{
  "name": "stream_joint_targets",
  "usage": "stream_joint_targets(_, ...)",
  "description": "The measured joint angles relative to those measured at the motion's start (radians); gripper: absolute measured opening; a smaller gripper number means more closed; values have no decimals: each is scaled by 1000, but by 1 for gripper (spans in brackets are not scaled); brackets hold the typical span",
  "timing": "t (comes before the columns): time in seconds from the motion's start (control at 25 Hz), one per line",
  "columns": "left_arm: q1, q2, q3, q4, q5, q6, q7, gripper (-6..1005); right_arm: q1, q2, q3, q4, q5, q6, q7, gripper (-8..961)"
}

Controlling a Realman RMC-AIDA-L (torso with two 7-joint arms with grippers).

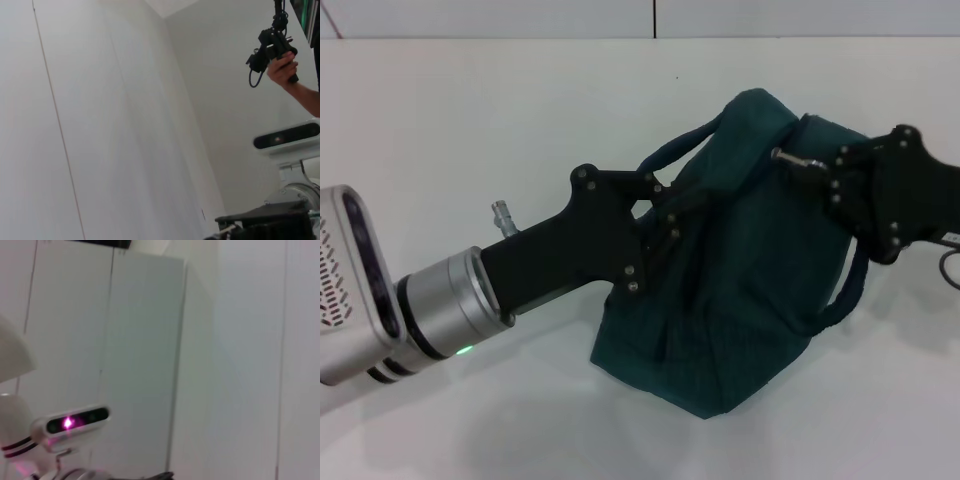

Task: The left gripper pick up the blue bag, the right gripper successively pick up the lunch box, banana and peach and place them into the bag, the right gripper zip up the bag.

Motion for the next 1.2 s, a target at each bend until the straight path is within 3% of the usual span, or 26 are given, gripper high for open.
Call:
stream_joint_targets(0.44,-20,11,9,-31,27,49,-84,63,-36,1,15,3,86,42,-25,5)
stream_joint_targets(0.76,-23,6,9,-44,33,45,-91,63,-46,-3,25,2,98,79,-24,6)
stream_joint_targets(1.2,-37,-4,10,-42,35,36,-34,24,-33,-8,13,-4,95,-8,65,7)
